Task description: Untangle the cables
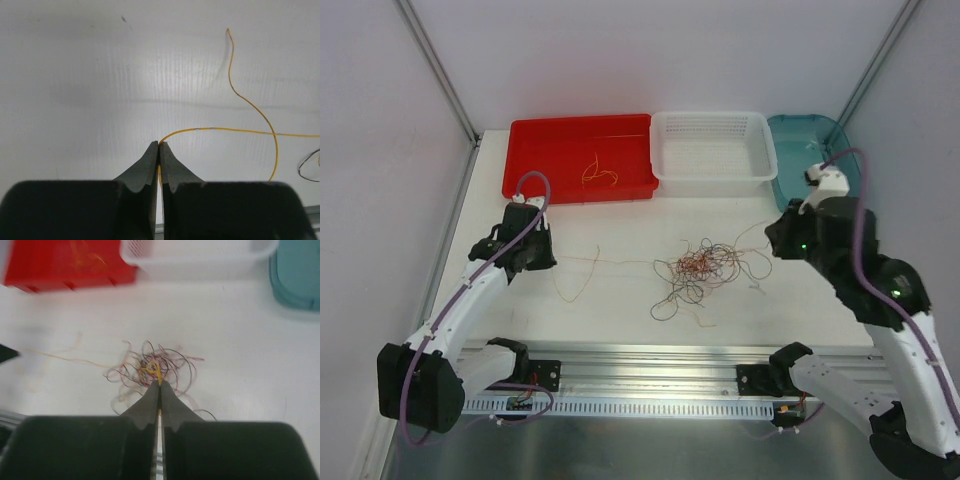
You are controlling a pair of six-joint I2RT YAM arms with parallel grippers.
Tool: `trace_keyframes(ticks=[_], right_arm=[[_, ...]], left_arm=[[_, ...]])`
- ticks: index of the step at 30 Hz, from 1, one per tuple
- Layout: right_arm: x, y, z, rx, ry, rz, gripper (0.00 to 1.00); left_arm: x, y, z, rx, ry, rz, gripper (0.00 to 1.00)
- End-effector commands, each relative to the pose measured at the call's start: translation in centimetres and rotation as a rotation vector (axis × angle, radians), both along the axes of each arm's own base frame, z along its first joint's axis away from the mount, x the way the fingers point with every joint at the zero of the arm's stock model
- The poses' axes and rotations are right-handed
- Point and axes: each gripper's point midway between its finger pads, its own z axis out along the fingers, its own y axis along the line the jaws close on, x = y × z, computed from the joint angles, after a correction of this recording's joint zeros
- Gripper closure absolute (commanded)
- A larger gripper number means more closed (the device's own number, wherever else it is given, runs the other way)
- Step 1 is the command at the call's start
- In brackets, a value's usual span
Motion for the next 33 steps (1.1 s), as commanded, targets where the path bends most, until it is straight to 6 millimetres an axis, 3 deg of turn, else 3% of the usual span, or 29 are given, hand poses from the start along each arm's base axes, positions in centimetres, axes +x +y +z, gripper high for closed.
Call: trace_keyframes(ticks=[1, 3, 6, 9, 11, 14, 15, 17, 18, 19, 22, 26, 29, 31, 32, 33], right_arm=[[-2.2, 1.6, 8.9, 0.109, -0.19, 0.179, 0.99], [-3.1, 3.1, 14.8, 0.217, -0.344, 0.272, 0.99], [-4.1, 4.8, 19.5, 0.306, -0.476, 0.383, 0.99], [-4.1, 5.7, 21.2, 0.345, -0.539, 0.427, 0.99], [-4.1, 6.5, 21.3, 0.376, -0.55, 0.462, 0.99], [-3.0, 8.2, 18.9, 0.39, -0.473, 0.505, 0.99], [-2.2, 9.0, 16.9, 0.386, -0.412, 0.517, 0.99], [-1.6, 10.5, 14.3, 0.401, -0.331, 0.552, 0.99], [-1.3, 11.0, 13.4, 0.415, -0.313, 0.558, 0.99], [-0.7, 11.7, 10.7, 0.406, -0.244, 0.557, 0.99], [-0.3, 12.7, 7.6, 0.367, -0.175, 0.558, 0.99], [-0.4, 14.3, 3.7, 0.288, -0.095, 0.588, 0.99], [-0.6, 14.8, 2.4, 0.248, -0.073, 0.607, 0.99], [-0.6, 15.0, 1.6, 0.226, -0.06, 0.605, 0.99], [-0.8, 15.2, 1.4, 0.22, -0.057, 0.611, 0.99], [-0.7, 15.3, 0.9, 0.209, -0.049, 0.608, 0.99]], left_arm=[[0.0, 1.2, -0.1, 0.058, 0.038, 0.051, 1.0], [-0.2, 1.8, -0.8, 0.083, 0.071, 0.069, 1.0], [-0.5, 2.6, -1.7, 0.121, 0.13, 0.096, 1.0], [-0.6, 3.6, -2.4, 0.161, 0.172, 0.131, 1.0], [-0.6, 4.0, -2.4, 0.176, 0.182, 0.146, 1.0], [0.0, 3.2, -1.3, 0.128, 0.135, 0.121, 1.0], [0.2, 2.5, -0.3, 0.092, 0.087, 0.099, 0.85], [0.6, -0.2, 0.9, -0.036, 0.009, 0.001, 0.56], [0.4, -1.4, 2.4, -0.08, -0.06, -0.047, 0.43], [0.1, -2.4, 2.9, -0.12, -0.091, -0.083, 0.24], [-1.0, -6.2, 5.8, -0.212, -0.216, -0.212, 0.06], [-3.0, -11.1, 7.5, -0.35, -0.274, -0.335, 0.02], [-4.0, -14.5, 8.4, -0.44, -0.313, -0.406, 0.04], [-3.7, -16.3, 9.4, -0.49, -0.361, -0.416, 0.05], [-4.6, -17.8, 9.6, -0.507, -0.36, -0.461, 0.06], [-4.2, -18.6, 9.6, -0.507, -0.375, -0.455, 0.07]])
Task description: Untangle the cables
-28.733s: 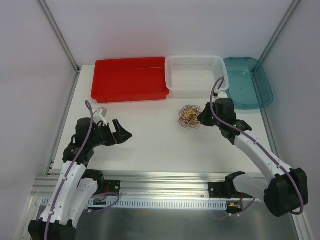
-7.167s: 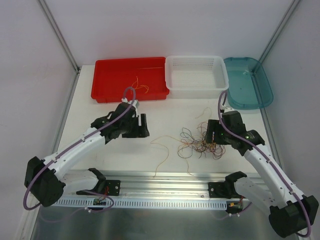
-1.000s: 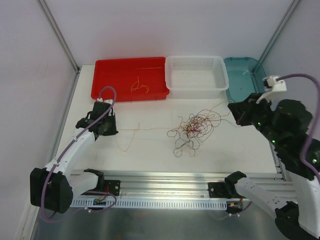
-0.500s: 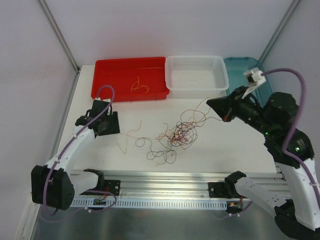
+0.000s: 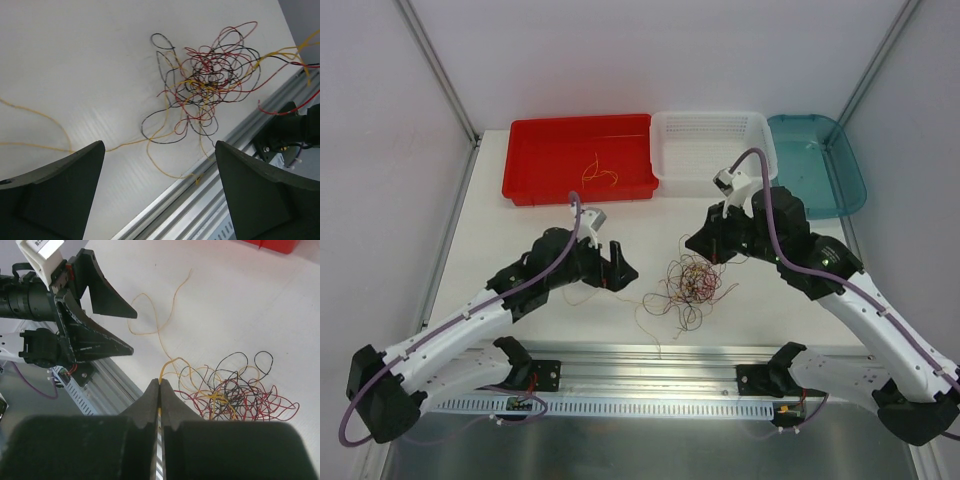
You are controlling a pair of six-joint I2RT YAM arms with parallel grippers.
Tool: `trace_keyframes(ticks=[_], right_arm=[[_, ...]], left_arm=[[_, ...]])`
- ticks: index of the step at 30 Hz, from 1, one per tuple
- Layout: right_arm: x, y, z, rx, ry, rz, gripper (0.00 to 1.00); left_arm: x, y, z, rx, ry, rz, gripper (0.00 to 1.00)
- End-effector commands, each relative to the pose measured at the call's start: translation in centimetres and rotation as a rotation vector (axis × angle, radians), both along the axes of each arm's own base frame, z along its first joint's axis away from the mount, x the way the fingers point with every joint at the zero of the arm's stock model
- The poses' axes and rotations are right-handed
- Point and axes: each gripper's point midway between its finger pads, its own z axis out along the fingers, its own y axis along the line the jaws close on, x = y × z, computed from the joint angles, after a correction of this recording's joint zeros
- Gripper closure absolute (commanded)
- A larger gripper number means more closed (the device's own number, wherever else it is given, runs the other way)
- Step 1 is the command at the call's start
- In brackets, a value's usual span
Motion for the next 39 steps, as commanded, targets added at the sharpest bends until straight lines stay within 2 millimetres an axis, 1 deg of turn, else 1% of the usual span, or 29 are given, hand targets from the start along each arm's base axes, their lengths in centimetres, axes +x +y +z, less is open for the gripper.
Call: trace_keyframes(ticks=[1, 2, 3, 4, 5, 6, 8, 9, 11, 16, 17, 18, 19, 20, 22, 23, 24, 25, 26, 27, 29, 30, 32, 33, 34, 36, 37, 38, 39], right_arm=[[0.7, 0.3, 0.4, -0.008, -0.065, -0.017, 0.99], [0.6, 0.5, 0.3, -0.008, -0.061, -0.014, 0.99], [0.6, 0.5, 0.1, -0.011, -0.061, -0.02, 0.99], [0.5, 0.6, 0.1, -0.01, -0.061, -0.016, 0.99], [0.4, 0.8, 0.1, -0.008, -0.062, -0.014, 0.99], [0.5, 0.8, -0.1, -0.013, -0.06, -0.02, 0.99], [0.2, 0.9, -0.5, -0.019, -0.058, -0.015, 0.99], [0.3, 1.0, -0.5, -0.013, -0.054, -0.02, 0.99], [0.1, 1.0, -1.2, -0.017, -0.044, -0.019, 0.99], [-0.2, 1.4, -1.9, -0.009, -0.023, -0.012, 0.99], [-0.3, 1.4, -2.0, -0.008, -0.022, -0.011, 0.99], [-0.2, 1.4, -2.1, -0.009, -0.023, -0.015, 0.99], [-0.2, 1.4, -1.9, -0.006, -0.027, -0.015, 0.99], [-0.3, 1.3, -1.8, -0.003, -0.03, -0.015, 0.99], [-0.3, 1.2, -1.7, -0.002, -0.035, -0.019, 0.99], [-0.4, 1.2, -1.6, -0.001, -0.035, -0.017, 0.99], [-0.4, 1.0, -1.6, 0.0, -0.037, -0.02, 0.99], [-0.5, 0.9, -1.5, 0.002, -0.037, -0.019, 0.99], [-0.6, 0.9, -1.6, 0.005, -0.033, -0.022, 0.99], [-0.7, 0.8, -1.8, 0.005, -0.028, -0.02, 0.99], [-1.1, 0.8, -1.6, 0.025, -0.026, -0.012, 0.99], [-1.2, 0.7, -1.7, 0.026, -0.026, -0.014, 0.99], [-1.4, 0.0, -2.1, 0.016, -0.027, -0.034, 0.99], [-1.1, -0.6, -2.4, 0.001, -0.034, -0.068, 0.99], [-1.0, -1.1, -2.9, -0.011, -0.033, -0.09, 0.99], [-0.5, -2.3, -3.9, -0.042, -0.03, -0.159, 0.88], [-0.7, -2.6, -4.8, -0.057, -0.019, -0.167, 0.79], [-0.8, -2.8, -5.1, -0.062, -0.014, -0.171, 0.7], [-0.7, -3.0, -5.5, -0.068, -0.009, -0.183, 0.57]], left_arm=[[0.9, -4.4, 4.2, -0.178, -0.116, -0.027, 0.08], [0.3, -5.7, 4.7, -0.193, -0.129, -0.058, 0.08], [0.6, -6.4, 4.4, -0.183, -0.13, -0.049, 0.09], [0.9, -7.2, 5.7, -0.218, -0.167, -0.05, 0.09], [0.5, -8.0, 5.9, -0.23, -0.176, -0.067, 0.1], [0.8, -8.6, 5.9, -0.237, -0.18, -0.067, 0.12], [1.2, -9.4, 7.3, -0.295, -0.21, -0.058, 0.14], [1.3, -9.8, 7.4, -0.306, -0.213, -0.061, 0.15], [2.0, -10.3, 8.4, -0.337, -0.242, -0.034, 0.18], [2.7, -12.2, 9.1, -0.356, -0.267, -0.055, 0.22], [2.7, -12.6, 9.0, -0.352, -0.265, -0.065, 0.24], [2.7, -13.1, 8.4, -0.341, -0.251, -0.08, 0.26], [2.6, -13.6, 8.8, -0.343, -0.259, -0.092, 0.27], [2.7, -14.0, 7.9, -0.326, -0.248, -0.098, 0.31], [2.6, -14.7, 7.8, -0.321, -0.249, -0.11, 0.38], [2.6, -14.9, 7.1, -0.307, -0.24, -0.113, 0.43], [2.7, -15.0, 6.7, -0.301, -0.235, -0.112, 0.53], [2.8, -15.0, 6.6, -0.298, -0.237, -0.107, 0.61], [3.0, -15.0, 6.2, -0.287, -0.233, -0.1, 0.66], [3.1, -15.0, 6.1, -0.281, -0.236, -0.097, 0.75], [3.3, -15.0, 6.0, -0.271, -0.246, -0.094, 0.85], [3.4, -15.1, 6.0, -0.27, -0.247, -0.093, 0.99], [3.5, -14.9, 6.4, -0.267, -0.255, -0.084, 1.0], [3.6, -14.7, 6.6, -0.265, -0.263, -0.079, 1.0], [4.0, -14.3, 6.7, -0.258, -0.273, -0.049, 1.0], [4.1, -13.3, 7.2, -0.239, -0.286, -0.015, 1.0], [4.3, -12.8, 7.3, -0.223, -0.293, 0.001, 1.0], [4.6, -12.2, 7.8, -0.212, -0.304, 0.032, 1.0], [4.7, -11.6, 7.5, -0.168, -0.3, 0.042, 1.0]])
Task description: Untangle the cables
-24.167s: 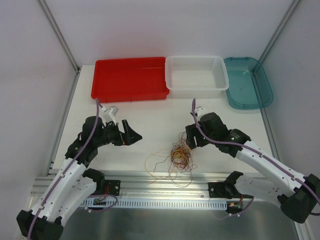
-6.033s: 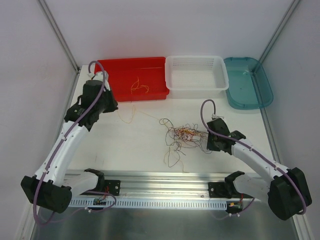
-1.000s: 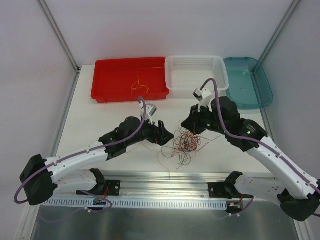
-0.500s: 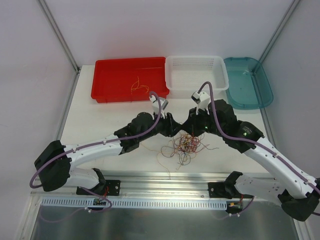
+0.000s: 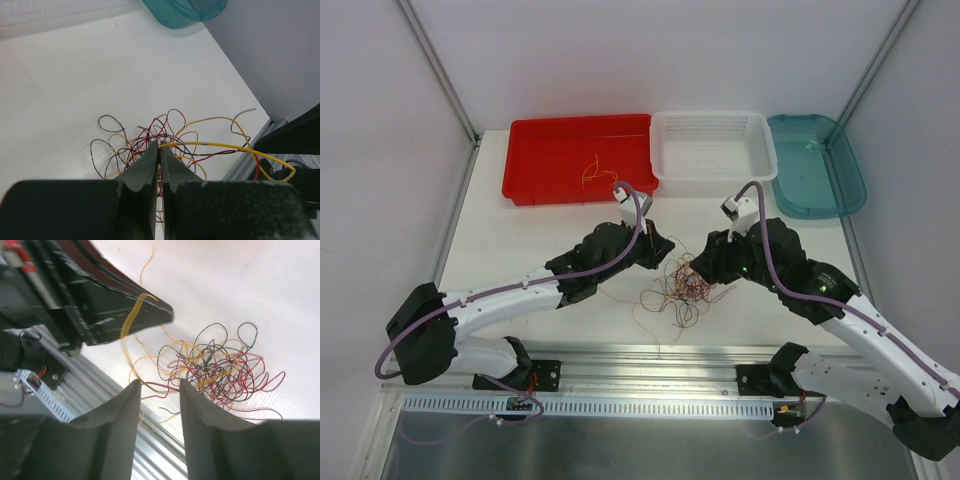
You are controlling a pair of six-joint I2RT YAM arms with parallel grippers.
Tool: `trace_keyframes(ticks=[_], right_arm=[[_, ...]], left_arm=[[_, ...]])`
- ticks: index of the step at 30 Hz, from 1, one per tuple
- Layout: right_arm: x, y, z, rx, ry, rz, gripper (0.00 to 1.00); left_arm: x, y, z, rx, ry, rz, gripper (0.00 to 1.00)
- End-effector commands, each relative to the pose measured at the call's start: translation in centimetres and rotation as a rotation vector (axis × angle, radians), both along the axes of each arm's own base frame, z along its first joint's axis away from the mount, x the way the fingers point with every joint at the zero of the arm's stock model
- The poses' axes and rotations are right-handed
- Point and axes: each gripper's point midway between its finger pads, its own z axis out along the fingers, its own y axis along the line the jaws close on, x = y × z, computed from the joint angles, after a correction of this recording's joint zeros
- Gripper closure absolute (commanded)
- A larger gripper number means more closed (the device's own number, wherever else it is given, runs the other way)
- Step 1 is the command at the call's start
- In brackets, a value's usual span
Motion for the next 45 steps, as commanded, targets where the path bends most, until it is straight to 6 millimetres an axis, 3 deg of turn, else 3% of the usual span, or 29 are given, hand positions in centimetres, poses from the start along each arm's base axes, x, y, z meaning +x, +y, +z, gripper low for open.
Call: trace_keyframes(ticks=[1, 5, 8, 9, 11, 12, 14, 15, 16, 19, 24, 25, 33, 36, 39, 40, 42, 43, 45], right_arm=[[0.3, -1.2, -1.2, -0.022, -0.003, -0.073, 0.53], [0.5, -3.1, -2.1, -0.067, -0.022, -0.137, 0.38], [1.4, -4.2, -2.9, -0.11, -0.05, -0.199, 0.34], [1.4, -4.3, -4.3, -0.131, -0.038, -0.2, 0.33], [1.8, -3.2, -5.4, -0.099, -0.026, -0.196, 0.3], [1.6, -2.7, -7.4, -0.107, 0.015, -0.176, 0.29], [2.1, -1.0, -7.6, -0.025, 0.015, -0.167, 0.25], [1.8, -0.6, -9.6, -0.03, 0.049, -0.154, 0.23], [2.6, 0.5, -8.8, 0.032, 0.019, -0.151, 0.23], [3.3, 2.0, -10.8, 0.078, 0.042, -0.159, 0.19], [4.8, 4.5, -11.2, 0.199, 0.031, -0.163, 0.18], [5.3, 4.9, -10.6, 0.233, 0.01, -0.165, 0.18], [7.3, 7.1, -11.5, 0.262, 0.032, -0.2, 0.2], [7.7, 7.4, -13.2, 0.222, 0.066, -0.21, 0.24], [8.0, 7.3, -14.8, 0.182, 0.093, -0.234, 0.38], [8.0, 7.1, -16.1, 0.144, 0.121, -0.248, 0.51], [8.2, 6.5, -17.1, 0.121, 0.142, -0.288, 0.64], [8.1, 6.0, -18.4, 0.086, 0.174, -0.308, 0.77], [8.2, 5.3, -19.1, 0.09, 0.215, -0.339, 0.85]], left_arm=[[1.1, 1.8, 4.0, 0.013, -0.087, 0.094, 1.0], [1.3, 3.7, 3.5, 0.081, -0.074, 0.157, 1.0], [1.3, 5.1, 2.8, 0.101, -0.036, 0.216, 1.0], [1.3, 5.2, 2.7, 0.098, -0.025, 0.224, 1.0], [1.1, 5.4, 2.5, 0.097, -0.011, 0.228, 1.0], [1.1, 5.4, 2.4, 0.092, 0.0, 0.233, 1.0], [1.1, 5.5, 2.2, 0.093, 0.016, 0.243, 1.0], [1.0, 5.6, 1.9, 0.086, 0.034, 0.251, 1.0], [1.0, 5.8, 2.0, 0.077, 0.037, 0.263, 1.0], [1.1, 6.2, 1.8, 0.055, 0.063, 0.298, 1.0], [0.8, 6.1, 1.5, 0.038, 0.096, 0.301, 1.0], [0.8, 6.1, 1.4, 0.036, 0.101, 0.299, 1.0], [0.5, 5.9, 1.6, 0.013, 0.12, 0.291, 1.0], [0.4, 6.0, 2.1, 0.003, 0.117, 0.287, 1.0], [0.3, 6.3, 2.9, -0.012, 0.107, 0.292, 1.0], [0.2, 6.6, 3.4, -0.024, 0.098, 0.296, 1.0], [0.1, 7.0, 4.1, -0.034, 0.093, 0.303, 1.0], [0.0, 7.3, 4.9, -0.051, 0.081, 0.306, 1.0], [-0.1, 8.1, 5.6, -0.047, 0.061, 0.323, 1.0]])
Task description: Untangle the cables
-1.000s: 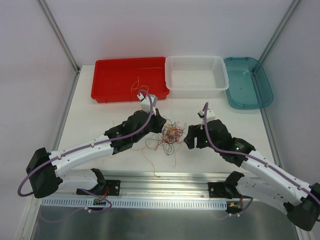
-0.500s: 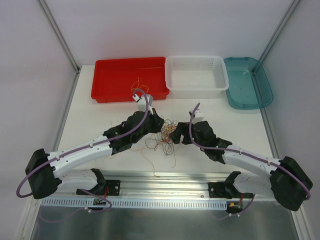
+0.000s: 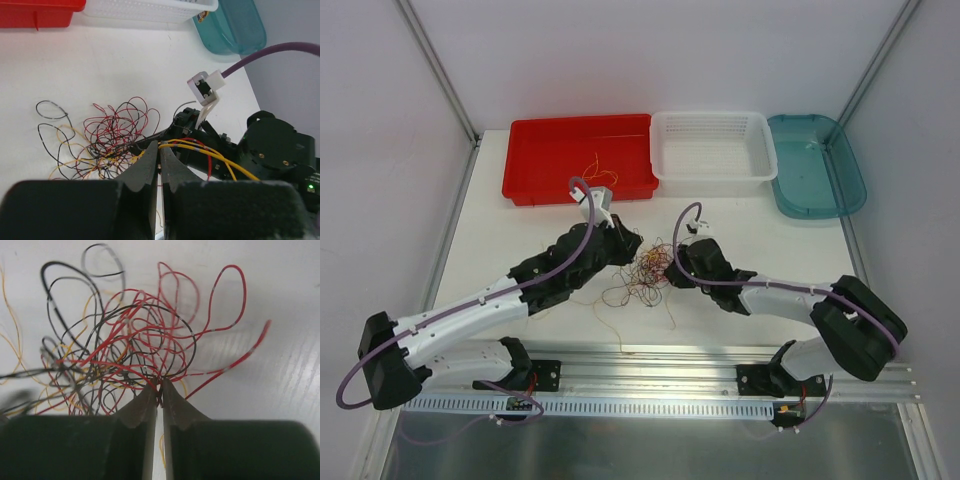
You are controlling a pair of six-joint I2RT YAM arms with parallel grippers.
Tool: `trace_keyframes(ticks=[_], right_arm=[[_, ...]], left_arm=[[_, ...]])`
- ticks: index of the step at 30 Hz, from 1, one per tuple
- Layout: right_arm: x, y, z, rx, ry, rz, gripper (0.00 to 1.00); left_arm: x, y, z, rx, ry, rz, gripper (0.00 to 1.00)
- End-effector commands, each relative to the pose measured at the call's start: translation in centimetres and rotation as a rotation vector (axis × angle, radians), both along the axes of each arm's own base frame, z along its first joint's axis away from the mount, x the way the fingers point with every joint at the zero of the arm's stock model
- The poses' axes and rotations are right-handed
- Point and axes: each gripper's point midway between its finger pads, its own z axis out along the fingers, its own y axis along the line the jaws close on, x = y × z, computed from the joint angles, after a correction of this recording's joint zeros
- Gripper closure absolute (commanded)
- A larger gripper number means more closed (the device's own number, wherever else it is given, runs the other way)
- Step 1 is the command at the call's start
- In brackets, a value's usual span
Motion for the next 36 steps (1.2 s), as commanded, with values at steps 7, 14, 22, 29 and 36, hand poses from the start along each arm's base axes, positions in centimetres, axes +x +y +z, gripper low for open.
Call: trace_keyframes(ticks=[7, 14, 22, 29, 36], right_arm=[[1.4, -6.5, -1.4, -0.063, 0.129, -0.242, 0.99], [0.7, -15.7, 0.4, -0.196, 0.139, -0.409, 0.99], [-0.8, -23.5, 4.0, -0.242, 0.151, -0.558, 0.99], [-1.5, -25.4, 6.1, -0.197, 0.173, -0.596, 0.99], [-2.0, -25.8, 5.7, -0.167, 0.219, -0.616, 0.99]], left_arm=[[0.3, 6.8, 5.8, 0.052, -0.111, 0.152, 1.0], [1.7, 16.2, 4.3, 0.246, -0.035, 0.414, 1.0], [2.4, 23.1, 5.2, 0.345, 0.001, 0.591, 1.0], [2.9, 27.4, 5.6, 0.4, 0.061, 0.707, 1.0], [2.9, 32.1, 4.3, 0.278, 0.18, 0.81, 1.0]])
